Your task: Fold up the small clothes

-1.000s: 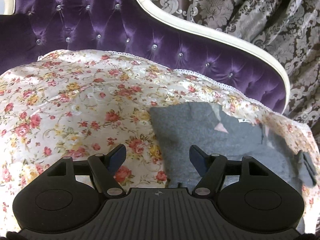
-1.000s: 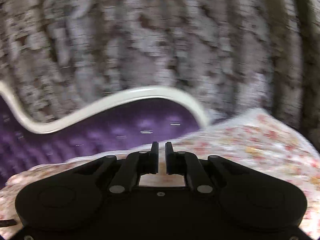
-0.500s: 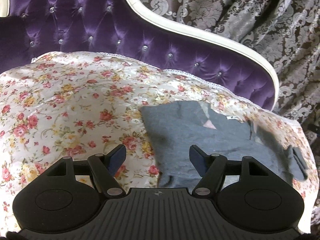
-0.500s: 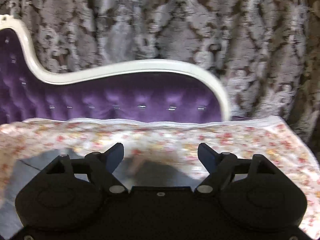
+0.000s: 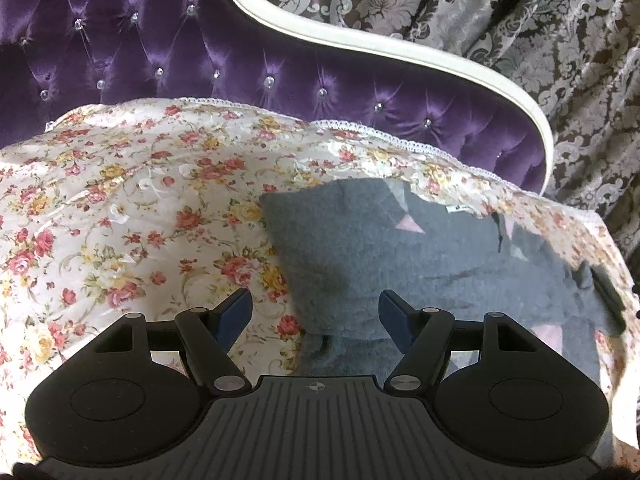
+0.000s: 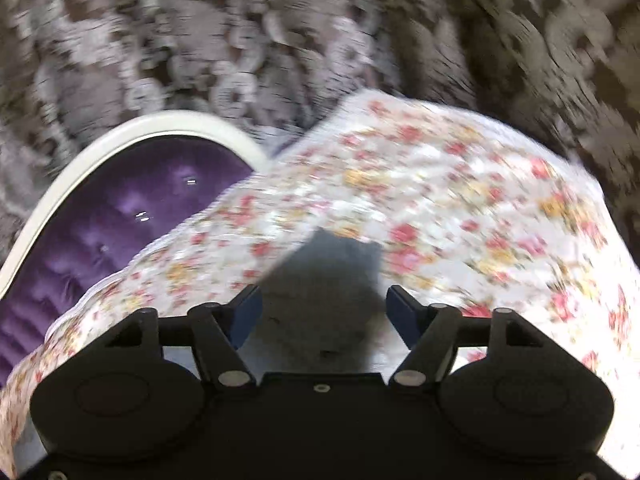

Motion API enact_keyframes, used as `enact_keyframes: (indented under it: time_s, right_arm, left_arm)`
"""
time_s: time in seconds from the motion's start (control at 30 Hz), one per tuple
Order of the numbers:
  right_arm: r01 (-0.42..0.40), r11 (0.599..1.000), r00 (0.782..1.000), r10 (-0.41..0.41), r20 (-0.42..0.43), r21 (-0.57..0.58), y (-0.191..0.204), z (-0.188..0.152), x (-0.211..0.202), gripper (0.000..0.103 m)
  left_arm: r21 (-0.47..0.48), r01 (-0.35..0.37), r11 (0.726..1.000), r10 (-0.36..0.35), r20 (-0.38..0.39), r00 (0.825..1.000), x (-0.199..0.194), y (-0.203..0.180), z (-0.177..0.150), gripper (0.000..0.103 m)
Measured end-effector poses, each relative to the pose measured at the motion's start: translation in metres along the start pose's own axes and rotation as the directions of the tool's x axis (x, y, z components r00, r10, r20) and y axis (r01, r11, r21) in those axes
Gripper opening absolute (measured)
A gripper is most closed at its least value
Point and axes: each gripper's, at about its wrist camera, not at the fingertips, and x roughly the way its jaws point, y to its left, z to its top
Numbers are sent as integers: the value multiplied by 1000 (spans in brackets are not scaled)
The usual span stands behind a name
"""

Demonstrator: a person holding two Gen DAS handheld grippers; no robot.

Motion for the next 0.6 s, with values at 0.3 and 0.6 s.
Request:
enact_keyframes:
  time_s: [0.3, 0.6]
  right_arm:
    - [-53, 996, 997, 56, -48, 70, -14, -7, 30, 62]
    - [-60, 993, 998, 61, -1, 97, -11, -4, 48, 62]
  left_arm:
    - [-4, -11, 1000, 11, -30, 999, 10, 1, -2, 68]
    - [-1, -7, 1000, 7, -58, 998, 18, 0, -4, 68]
